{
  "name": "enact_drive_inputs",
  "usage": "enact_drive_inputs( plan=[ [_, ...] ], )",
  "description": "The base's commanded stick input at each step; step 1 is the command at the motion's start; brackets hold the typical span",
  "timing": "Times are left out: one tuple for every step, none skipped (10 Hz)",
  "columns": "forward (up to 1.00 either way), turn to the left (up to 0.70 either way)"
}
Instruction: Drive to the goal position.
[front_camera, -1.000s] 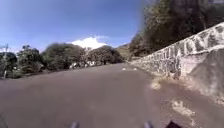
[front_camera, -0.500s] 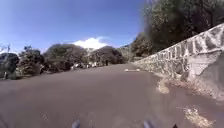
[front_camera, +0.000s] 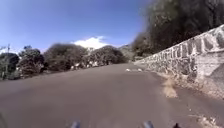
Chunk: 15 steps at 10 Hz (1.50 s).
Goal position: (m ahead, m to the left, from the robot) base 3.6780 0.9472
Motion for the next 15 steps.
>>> enact_drive_inputs(
  plan=[
    [0.50, -0.44],
    [0.50, -0.36],
    [0.50, -0.27],
    [0.50, -0.15],
    [0.50, -0.03],
    [0.50, 0.00],
    [0.50, 0.00],
    [0.50, 0.00],
    [0.50, 0.00],
    [0.50, 0.00],
    [0.50, 0.00],
    [0.50, 0.00],
    [0.50, 0.00],
    [0.50, 0.00],
    [0.50, 0.00]
  ],
)
